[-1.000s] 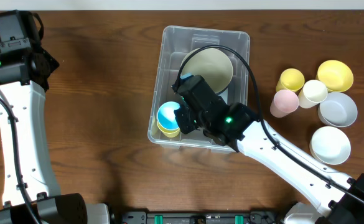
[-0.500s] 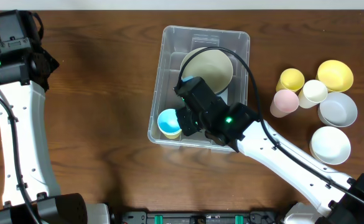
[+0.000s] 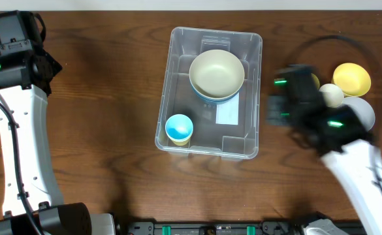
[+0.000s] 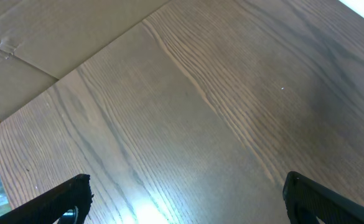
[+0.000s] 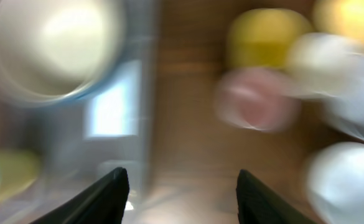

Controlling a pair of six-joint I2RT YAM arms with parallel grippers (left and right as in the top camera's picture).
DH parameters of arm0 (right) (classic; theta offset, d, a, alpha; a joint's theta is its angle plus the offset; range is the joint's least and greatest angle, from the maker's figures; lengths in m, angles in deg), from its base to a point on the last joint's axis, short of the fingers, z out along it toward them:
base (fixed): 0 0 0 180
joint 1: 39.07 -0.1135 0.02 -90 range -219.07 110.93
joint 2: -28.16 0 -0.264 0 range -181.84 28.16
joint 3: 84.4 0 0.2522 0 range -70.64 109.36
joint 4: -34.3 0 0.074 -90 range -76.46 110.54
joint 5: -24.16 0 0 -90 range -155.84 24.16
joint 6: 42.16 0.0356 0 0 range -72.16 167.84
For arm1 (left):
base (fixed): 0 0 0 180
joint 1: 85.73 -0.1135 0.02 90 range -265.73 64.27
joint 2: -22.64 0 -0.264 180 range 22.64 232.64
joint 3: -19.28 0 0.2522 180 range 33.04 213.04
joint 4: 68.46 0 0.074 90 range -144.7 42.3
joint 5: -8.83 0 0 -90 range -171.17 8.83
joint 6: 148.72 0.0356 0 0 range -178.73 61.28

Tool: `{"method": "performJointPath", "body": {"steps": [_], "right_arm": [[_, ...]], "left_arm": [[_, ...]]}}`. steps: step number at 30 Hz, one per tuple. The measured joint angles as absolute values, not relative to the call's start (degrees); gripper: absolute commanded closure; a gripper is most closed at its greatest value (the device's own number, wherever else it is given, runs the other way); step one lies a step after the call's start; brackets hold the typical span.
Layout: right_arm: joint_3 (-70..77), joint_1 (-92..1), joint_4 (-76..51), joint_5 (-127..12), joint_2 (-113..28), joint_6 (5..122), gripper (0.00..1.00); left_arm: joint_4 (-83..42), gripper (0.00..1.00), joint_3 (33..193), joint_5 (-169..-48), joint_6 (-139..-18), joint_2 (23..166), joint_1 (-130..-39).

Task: Pack container
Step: 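Withdraw the right gripper to the front white bowl, then lower the right gripper onto the white bowl rim and grasp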

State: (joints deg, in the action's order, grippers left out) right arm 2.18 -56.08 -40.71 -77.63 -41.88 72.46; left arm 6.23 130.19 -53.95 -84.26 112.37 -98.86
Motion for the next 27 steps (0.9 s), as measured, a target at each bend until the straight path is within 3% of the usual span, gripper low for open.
{"method": "performJointPath", "body": {"steps": [7, 12, 20, 27], "right_arm": [[2.44, -30.07, -46.68, -78.65, -37.29, 73.09, 0.42], [-0.16, -18.71, -44.76, -76.01, -37.33, 73.09, 0.41], [-10.69, -9.55, -39.34, -72.05, -37.4, 73.25, 0.46], [-16.53, -8.41, -36.58, -65.43, -37.7, 68.68, 0.5]], "left_arm": [[6.23, 0.02, 130.19, -53.92, -84.24, 112.37, -98.86], [6.21, 0.02, 130.19, -53.92, -84.26, 112.37, -98.86], [6.23, 0.02, 130.19, -53.95, -84.26, 112.37, -98.86], [6.21, 0.02, 130.19, -53.92, -84.24, 112.37, -98.86]]}}
